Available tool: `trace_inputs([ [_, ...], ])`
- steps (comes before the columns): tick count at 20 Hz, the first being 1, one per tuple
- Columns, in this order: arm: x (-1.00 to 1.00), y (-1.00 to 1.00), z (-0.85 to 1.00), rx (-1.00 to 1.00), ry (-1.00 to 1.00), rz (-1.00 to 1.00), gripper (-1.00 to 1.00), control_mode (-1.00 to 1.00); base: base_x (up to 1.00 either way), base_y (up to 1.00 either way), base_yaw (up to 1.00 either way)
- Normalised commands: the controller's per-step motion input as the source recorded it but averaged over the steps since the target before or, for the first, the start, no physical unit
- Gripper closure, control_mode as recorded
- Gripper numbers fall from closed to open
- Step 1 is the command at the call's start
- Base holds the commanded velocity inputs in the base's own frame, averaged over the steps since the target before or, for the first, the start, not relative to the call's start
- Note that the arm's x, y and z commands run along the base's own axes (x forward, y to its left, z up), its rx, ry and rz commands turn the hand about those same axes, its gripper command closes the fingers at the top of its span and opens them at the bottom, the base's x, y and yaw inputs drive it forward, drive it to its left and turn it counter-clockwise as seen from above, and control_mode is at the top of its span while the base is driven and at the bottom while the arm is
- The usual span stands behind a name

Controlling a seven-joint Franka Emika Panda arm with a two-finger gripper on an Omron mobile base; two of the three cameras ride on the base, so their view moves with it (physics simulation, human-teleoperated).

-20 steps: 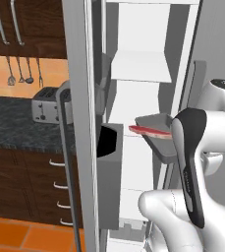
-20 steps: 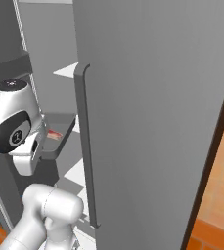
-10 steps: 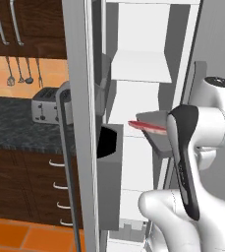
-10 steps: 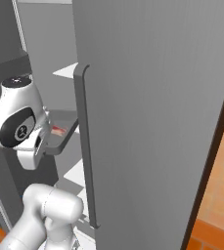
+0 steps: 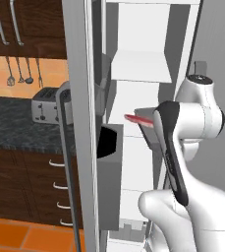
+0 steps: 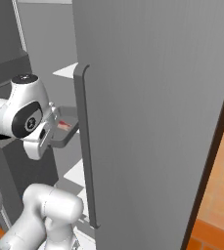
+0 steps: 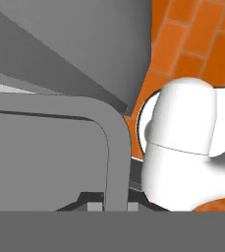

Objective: Take the meat container that has the steak and place it on the second highest rack of the freezer. Then take the vegetable container that has the lemon wedge and bell pepper and place it on the highest rack of the freezer.

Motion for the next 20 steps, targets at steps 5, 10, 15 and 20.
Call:
trace_inputs([
  [5,0.46,0.03,-0.16,0.00,-0.02,-0.04,1.00,-1.00,0.00,0.00,0.00],
  [10,0.46,-0.01,-0.01,0.00,-0.07,-0.06,1.00,-1.00,0.00,0.00,0.00],
  [15,0.49,-0.02,-0.07,0.00,-0.05,-0.09,1.00,-1.00,0.00,0.00,0.00],
  [20,0.44,-0.04,-0.25,0.00,-0.02,-0.02,1.00,-1.00,0.00,0.00,0.00],
])
